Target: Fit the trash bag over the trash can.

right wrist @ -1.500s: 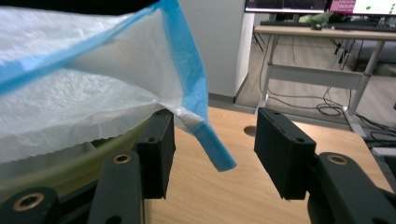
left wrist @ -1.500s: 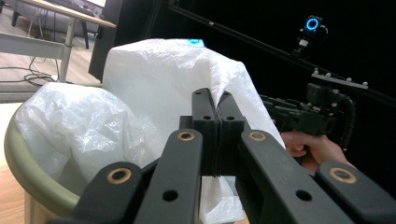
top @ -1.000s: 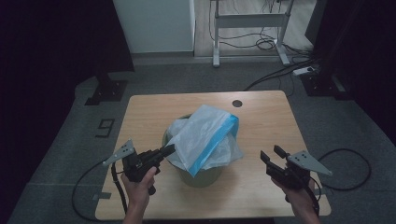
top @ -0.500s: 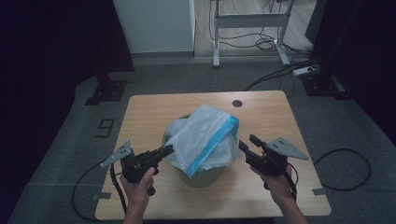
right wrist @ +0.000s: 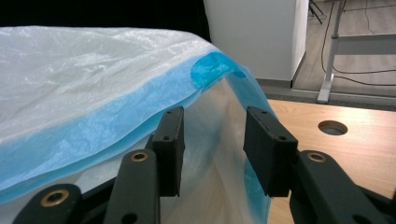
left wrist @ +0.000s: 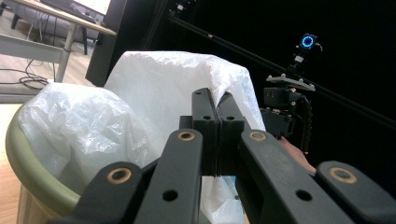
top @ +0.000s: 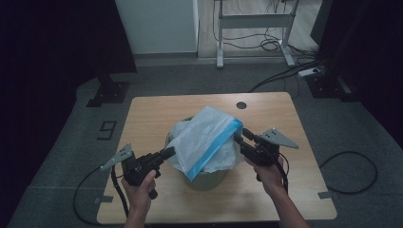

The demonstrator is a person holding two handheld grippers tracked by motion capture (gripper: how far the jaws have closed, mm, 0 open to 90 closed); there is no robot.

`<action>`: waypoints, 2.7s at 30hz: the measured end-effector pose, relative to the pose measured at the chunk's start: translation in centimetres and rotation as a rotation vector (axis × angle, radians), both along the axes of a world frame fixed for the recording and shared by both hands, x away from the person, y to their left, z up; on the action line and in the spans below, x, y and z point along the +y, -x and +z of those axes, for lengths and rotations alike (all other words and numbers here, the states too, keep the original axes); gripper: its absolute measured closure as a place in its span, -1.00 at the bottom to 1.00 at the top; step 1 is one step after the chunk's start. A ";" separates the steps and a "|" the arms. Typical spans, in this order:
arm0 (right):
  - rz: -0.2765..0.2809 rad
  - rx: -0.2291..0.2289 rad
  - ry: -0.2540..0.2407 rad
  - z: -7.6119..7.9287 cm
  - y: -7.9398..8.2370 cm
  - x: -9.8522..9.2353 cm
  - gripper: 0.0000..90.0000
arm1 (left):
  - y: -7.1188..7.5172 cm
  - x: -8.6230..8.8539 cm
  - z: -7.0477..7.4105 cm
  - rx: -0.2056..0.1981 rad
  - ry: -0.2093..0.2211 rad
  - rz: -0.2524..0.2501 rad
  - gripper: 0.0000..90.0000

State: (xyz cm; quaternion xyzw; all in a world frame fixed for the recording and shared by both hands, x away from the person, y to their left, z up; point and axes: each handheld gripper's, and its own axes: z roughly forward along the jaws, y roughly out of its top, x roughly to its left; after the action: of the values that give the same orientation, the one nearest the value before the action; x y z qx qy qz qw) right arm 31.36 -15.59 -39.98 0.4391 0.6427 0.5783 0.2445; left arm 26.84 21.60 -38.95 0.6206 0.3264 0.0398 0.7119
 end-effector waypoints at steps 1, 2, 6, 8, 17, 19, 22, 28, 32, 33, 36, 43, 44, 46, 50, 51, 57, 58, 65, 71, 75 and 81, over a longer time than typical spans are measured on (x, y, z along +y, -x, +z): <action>-0.001 0.000 0.000 0.0 -0.1 0.0 0.30 | 0.0 0.0 0.0 0.000 -0.002 -0.001 0.98; -0.003 0.001 0.000 0.0 -0.2 0.0 0.30 | -0.1 -0.1 0.0 0.001 -0.001 -0.001 0.98; 0.002 0.008 -0.009 -0.1 -0.6 0.1 0.31 | -0.2 -0.1 -0.1 0.003 -0.004 -0.004 0.98; 0.006 0.006 -0.012 -0.2 -0.8 0.3 0.32 | -0.2 -0.1 -0.2 0.003 -0.005 -0.004 0.98; 0.014 0.023 -0.011 -0.2 -1.7 1.2 0.33 | -0.3 0.1 -0.3 0.010 -0.001 -0.003 0.98; 0.019 0.023 -0.028 -0.1 -1.8 1.3 0.32 | -0.3 0.2 -0.3 0.013 0.000 -0.003 0.98; 0.030 0.014 -0.043 0.1 -1.8 1.5 0.29 | -0.3 0.3 -0.3 0.014 -0.004 -0.004 0.98; 0.032 0.013 -0.057 0.6 -2.0 1.6 0.22 | -0.3 0.1 -0.4 0.014 -0.004 -0.007 0.98; 0.026 0.016 -0.071 0.7 -2.4 1.8 0.32 | -0.4 0.1 -0.3 0.014 -0.005 -0.007 0.98; 0.029 0.015 -0.075 0.8 -2.4 1.8 0.45 | -0.4 0.1 -0.3 0.014 -0.005 -0.007 0.98; 0.034 0.001 -0.071 0.8 -2.5 1.9 0.78 | -0.4 0.2 -0.3 0.014 -0.006 -0.007 0.97; -0.008 -0.060 -0.022 1.6 -1.9 1.7 0.98 | -0.2 0.3 -0.1 -0.001 -0.014 -0.010 0.81; -0.009 -0.067 -0.014 1.8 -1.9 1.6 0.98 | -0.1 0.3 0.1 -0.009 -0.021 -0.008 0.73; -0.019 -0.088 0.021 2.2 -1.6 1.5 0.98 | 0.1 0.3 0.5 -0.025 -0.042 0.012 0.48; -0.023 -0.119 0.074 3.2 -1.1 1.2 0.98 | 0.7 0.6 1.8 -0.063 -0.090 0.053 0.09; -0.022 -0.120 0.079 3.4 -1.1 1.1 0.98 | 0.8 0.6 2.3 -0.075 -0.113 0.069 0.05; -0.011 -0.124 0.097 4.2 -0.9 1.0 0.98 | 0.2 0.6 5.0 -0.101 -0.194 0.057 -0.06; -0.008 -0.124 0.102 4.4 -1.0 1.1 0.98 | 0.0 0.5 5.4 -0.101 -0.211 0.053 -0.06; 0.018 -0.125 0.132 5.3 -1.3 1.9 0.98 | -2.2 -0.9 7.1 -0.078 -0.317 0.028 -0.05; 0.037 -0.133 0.146 6.0 -1.4 2.6 0.98 | -3.8 -1.5 6.8 -0.031 -0.376 0.030 -0.04; 0.045 -0.138 0.152 6.2 -1.4 3.0 0.98 | -4.6 -1.9 6.5 -0.007 -0.415 0.036 0.00; 0.060 -0.142 0.161 6.3 -1.4 3.6 0.98 | -5.7 -2.6 6.5 0.016 -0.461 0.022 0.10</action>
State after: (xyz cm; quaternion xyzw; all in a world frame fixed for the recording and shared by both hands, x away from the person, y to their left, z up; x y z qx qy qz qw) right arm 32.75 -12.03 -33.64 0.3565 0.6809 0.5616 0.3062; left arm 32.51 18.98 -32.42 0.7634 0.3212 0.1161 0.5482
